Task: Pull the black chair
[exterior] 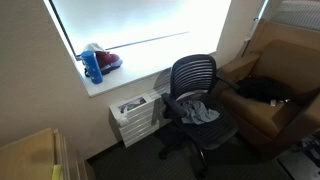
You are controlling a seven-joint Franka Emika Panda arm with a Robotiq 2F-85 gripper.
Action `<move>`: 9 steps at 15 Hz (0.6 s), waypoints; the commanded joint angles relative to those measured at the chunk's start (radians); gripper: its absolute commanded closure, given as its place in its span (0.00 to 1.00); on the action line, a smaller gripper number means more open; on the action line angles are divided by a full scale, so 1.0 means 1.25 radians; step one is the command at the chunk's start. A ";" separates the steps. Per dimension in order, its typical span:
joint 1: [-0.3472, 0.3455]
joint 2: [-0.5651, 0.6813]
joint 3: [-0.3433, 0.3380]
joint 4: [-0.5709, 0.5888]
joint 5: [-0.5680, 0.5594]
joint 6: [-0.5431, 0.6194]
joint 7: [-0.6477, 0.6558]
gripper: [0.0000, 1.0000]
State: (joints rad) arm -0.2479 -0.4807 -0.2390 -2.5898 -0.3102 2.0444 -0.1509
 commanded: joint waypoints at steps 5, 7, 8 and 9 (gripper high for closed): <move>0.039 -0.015 0.044 -0.028 -0.017 0.000 -0.034 0.00; 0.088 -0.054 0.115 -0.077 -0.017 0.005 0.009 0.00; 0.113 -0.064 0.146 -0.094 -0.019 0.008 0.019 0.00; 0.145 -0.070 0.181 -0.106 -0.016 0.009 0.034 0.00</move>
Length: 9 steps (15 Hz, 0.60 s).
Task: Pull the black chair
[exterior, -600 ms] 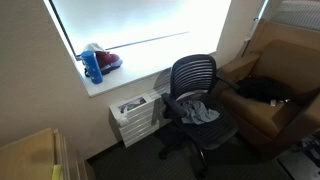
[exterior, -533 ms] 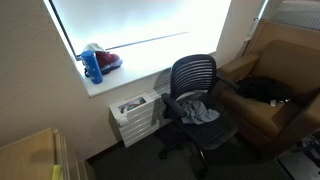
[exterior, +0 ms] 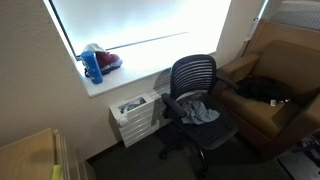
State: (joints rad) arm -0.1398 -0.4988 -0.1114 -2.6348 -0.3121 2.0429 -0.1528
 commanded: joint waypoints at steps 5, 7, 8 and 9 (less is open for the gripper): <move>0.192 -0.015 0.267 -0.065 -0.044 0.095 0.208 0.00; 0.191 -0.044 0.290 -0.065 -0.084 0.154 0.265 0.00; 0.181 -0.068 0.284 -0.073 -0.100 0.187 0.285 0.00; 0.168 -0.097 0.269 -0.087 -0.114 0.218 0.297 0.00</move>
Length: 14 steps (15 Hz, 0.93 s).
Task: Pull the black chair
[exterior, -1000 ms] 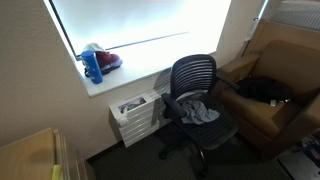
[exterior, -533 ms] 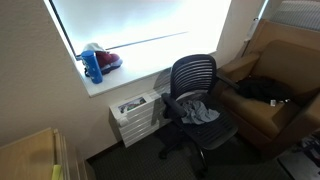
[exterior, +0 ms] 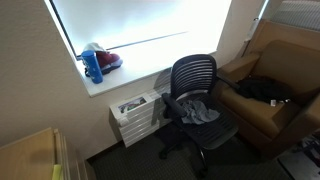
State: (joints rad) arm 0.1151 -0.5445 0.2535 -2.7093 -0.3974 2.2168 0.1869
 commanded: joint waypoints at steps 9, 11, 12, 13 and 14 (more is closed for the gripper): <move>0.007 0.040 -0.077 0.012 0.058 0.187 -0.059 0.00; 0.039 0.129 -0.069 0.035 0.117 0.284 -0.090 0.00; 0.054 0.183 -0.065 0.056 0.140 0.333 -0.106 0.00; 0.078 0.226 -0.068 0.074 0.175 0.368 -0.133 0.00; 0.104 0.274 -0.074 0.099 0.214 0.389 -0.169 0.00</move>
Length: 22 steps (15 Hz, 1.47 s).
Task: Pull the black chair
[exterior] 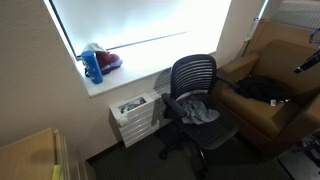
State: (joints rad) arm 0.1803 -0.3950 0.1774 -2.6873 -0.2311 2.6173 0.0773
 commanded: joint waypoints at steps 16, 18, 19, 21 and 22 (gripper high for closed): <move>0.025 0.612 0.004 0.405 0.246 0.113 -0.194 0.00; 0.026 0.689 -0.002 0.479 0.210 0.131 -0.179 0.00; 0.047 0.719 -0.027 0.516 0.170 0.139 -0.154 0.00; 0.100 0.771 -0.095 0.605 0.071 0.134 -0.103 0.00; 0.127 0.787 -0.130 0.644 0.023 0.124 -0.072 0.00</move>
State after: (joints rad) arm 0.2517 0.5080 0.1228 -2.0352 -0.0723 2.7919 -0.0996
